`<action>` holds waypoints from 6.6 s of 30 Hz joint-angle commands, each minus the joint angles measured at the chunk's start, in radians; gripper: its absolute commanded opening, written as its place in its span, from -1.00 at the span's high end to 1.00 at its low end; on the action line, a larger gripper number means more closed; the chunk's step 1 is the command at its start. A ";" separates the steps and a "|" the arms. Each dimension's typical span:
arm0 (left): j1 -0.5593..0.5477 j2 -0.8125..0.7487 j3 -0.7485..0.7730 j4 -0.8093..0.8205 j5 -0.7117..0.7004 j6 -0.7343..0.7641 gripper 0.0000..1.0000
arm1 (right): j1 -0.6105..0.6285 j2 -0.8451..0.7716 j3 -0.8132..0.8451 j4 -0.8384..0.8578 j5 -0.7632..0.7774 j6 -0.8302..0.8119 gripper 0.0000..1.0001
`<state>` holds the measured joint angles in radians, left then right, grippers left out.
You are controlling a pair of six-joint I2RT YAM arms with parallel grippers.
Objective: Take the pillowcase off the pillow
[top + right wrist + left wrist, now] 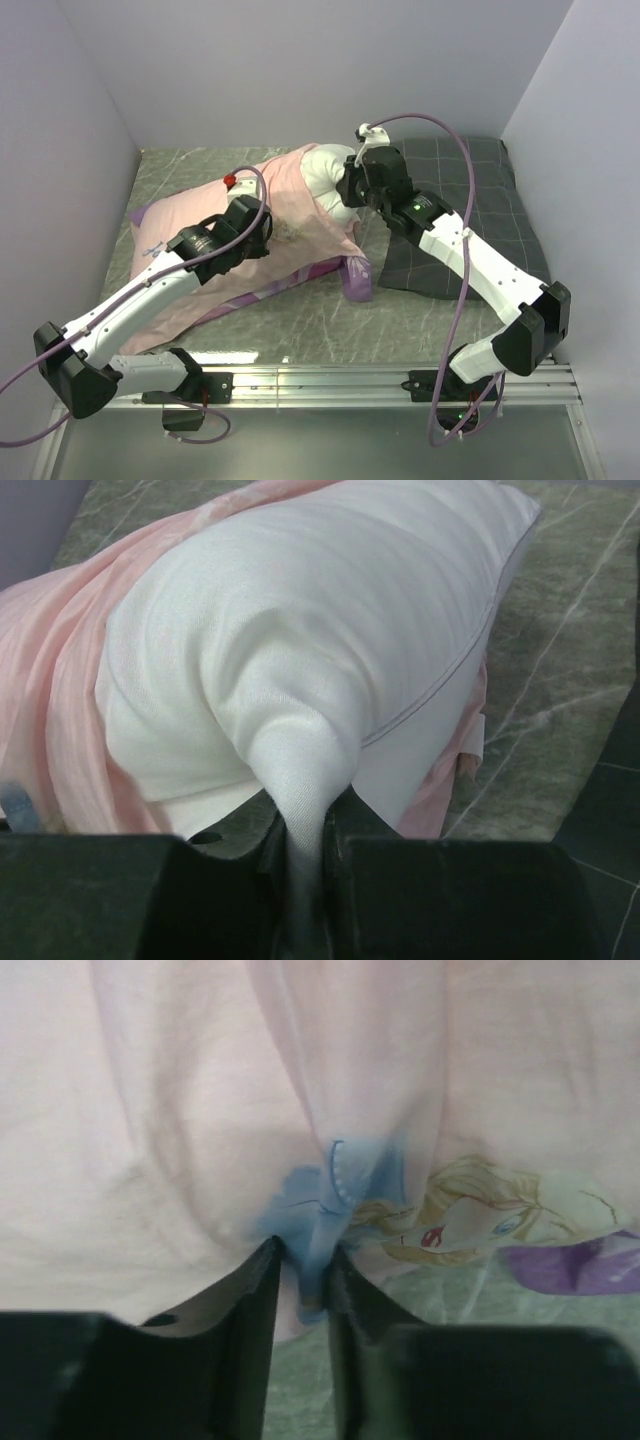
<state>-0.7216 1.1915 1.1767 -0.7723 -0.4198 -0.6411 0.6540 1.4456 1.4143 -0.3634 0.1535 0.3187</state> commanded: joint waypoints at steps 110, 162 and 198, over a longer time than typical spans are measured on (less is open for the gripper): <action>0.628 0.525 0.534 0.278 0.308 0.199 0.23 | -0.280 -0.289 -0.433 0.261 0.011 0.115 1.00; 0.046 -0.280 -0.476 0.328 -0.068 -0.170 0.99 | 0.363 0.002 -0.353 0.080 0.418 -0.165 0.03; 0.718 -0.339 0.210 0.196 0.559 0.159 0.56 | -0.054 -0.191 -0.064 0.077 -0.470 0.072 1.00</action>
<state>-0.0166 0.7364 1.3426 -0.6468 0.0391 -0.5091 0.7216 1.1706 1.3720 -0.4423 -0.1421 0.2989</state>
